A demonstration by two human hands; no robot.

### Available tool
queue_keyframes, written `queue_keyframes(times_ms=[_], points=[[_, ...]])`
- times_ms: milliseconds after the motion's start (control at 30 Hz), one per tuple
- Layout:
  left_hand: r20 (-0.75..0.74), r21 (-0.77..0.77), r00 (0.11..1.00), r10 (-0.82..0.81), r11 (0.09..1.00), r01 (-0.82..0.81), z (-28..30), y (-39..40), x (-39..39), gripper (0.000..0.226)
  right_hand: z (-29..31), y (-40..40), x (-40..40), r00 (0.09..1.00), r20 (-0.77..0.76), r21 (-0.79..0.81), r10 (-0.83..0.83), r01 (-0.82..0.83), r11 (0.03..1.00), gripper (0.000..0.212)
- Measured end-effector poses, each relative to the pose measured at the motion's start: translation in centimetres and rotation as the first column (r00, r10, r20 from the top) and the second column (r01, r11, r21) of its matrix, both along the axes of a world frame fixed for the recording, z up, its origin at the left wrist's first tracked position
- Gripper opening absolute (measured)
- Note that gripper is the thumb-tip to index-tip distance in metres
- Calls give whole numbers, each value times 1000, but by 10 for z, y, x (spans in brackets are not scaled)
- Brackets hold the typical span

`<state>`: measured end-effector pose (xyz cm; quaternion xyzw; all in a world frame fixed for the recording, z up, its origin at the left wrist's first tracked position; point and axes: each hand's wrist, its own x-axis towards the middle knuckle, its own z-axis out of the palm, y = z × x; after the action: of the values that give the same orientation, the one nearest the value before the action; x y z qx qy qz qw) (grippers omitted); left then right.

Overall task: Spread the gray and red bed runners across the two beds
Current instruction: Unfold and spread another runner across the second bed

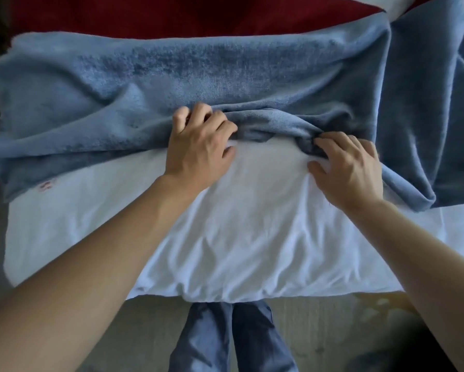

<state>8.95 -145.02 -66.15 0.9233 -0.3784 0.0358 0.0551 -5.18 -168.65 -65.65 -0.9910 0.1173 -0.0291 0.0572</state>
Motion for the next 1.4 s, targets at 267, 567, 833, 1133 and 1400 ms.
queue_keyframes(times_ms=[267,567,833,1133,1400], points=[[40,-11,999,27,1000,-26,6,-11,5,19,4,-15,1,994,110,-67,-14,21,998,15],[-166,-62,985,46,997,-56,18,1,-32,11,2,9,-29,992,124,40,-27,22,999,12],[-438,59,899,-10,998,39,21,29,-56,13,1,5,-77,996,2,67,87,-87,994,16],[-163,-91,967,194,973,-210,34,19,-55,4,12,85,-11,968,139,42,209,-217,975,14],[-126,-71,987,102,991,-112,27,119,-70,5,24,159,42,961,189,95,200,-221,971,7]])
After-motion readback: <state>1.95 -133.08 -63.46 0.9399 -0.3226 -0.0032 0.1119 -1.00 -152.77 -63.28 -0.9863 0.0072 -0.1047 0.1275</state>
